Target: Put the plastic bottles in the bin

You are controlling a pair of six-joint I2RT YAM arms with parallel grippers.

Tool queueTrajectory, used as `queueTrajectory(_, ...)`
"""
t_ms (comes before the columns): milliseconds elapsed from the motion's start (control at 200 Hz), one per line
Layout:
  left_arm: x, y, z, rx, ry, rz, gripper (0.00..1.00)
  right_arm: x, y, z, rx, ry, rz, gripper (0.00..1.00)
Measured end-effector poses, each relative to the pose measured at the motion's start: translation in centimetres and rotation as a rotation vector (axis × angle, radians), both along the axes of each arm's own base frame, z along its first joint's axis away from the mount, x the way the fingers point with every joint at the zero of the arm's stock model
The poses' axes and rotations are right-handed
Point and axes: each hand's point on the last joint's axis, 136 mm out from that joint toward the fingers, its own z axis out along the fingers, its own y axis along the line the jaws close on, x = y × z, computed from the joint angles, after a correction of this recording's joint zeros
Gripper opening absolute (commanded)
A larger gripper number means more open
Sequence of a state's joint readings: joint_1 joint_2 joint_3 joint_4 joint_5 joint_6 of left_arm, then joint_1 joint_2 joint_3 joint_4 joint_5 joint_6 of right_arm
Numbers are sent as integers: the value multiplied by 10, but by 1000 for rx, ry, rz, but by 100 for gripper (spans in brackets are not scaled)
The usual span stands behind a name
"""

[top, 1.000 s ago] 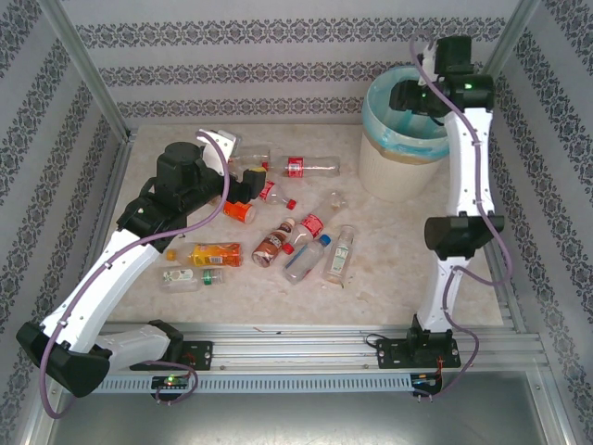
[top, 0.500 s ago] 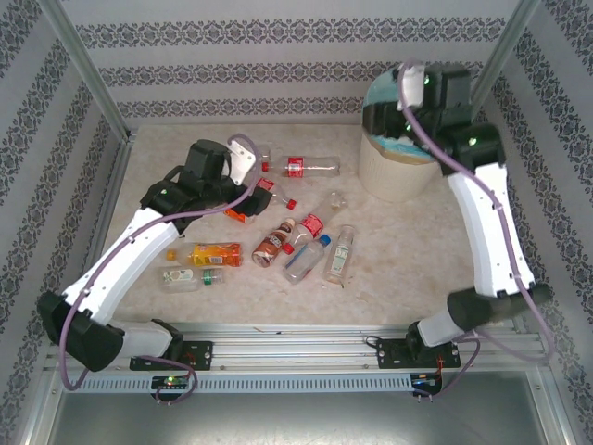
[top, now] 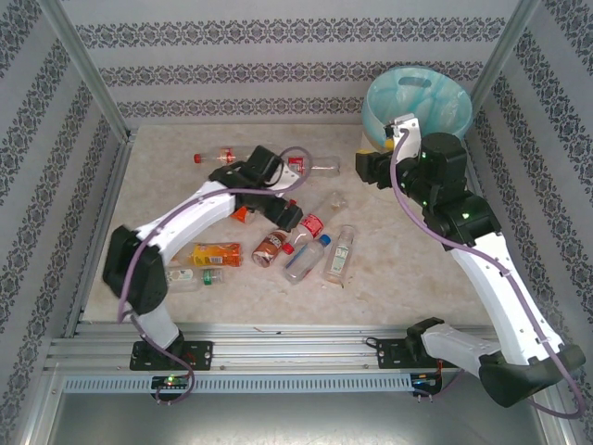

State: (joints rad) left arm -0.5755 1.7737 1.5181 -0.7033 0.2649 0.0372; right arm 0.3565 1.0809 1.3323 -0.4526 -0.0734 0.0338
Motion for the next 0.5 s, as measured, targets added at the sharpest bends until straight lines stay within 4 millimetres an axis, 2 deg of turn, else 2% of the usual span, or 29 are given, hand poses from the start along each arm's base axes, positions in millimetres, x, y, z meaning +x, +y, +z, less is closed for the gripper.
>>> queueTrajectory(160, 38, -47, -22, 20, 2, -19, 86, -5, -9, 17, -30, -76, -30, 70)
queueTrajectory(265, 51, -71, -39, 42, 11, -40, 86, -7, -14, 22, -54, -110, -42, 71)
queueTrajectory(355, 57, -83, -57, 64, 33, -51, 85, -9, -17, 20, -77, -117, -49, 72)
queueTrajectory(500, 67, -91, -81, 93, 62, -52, 78, -11, -21, 13, -106, -117, -60, 73)
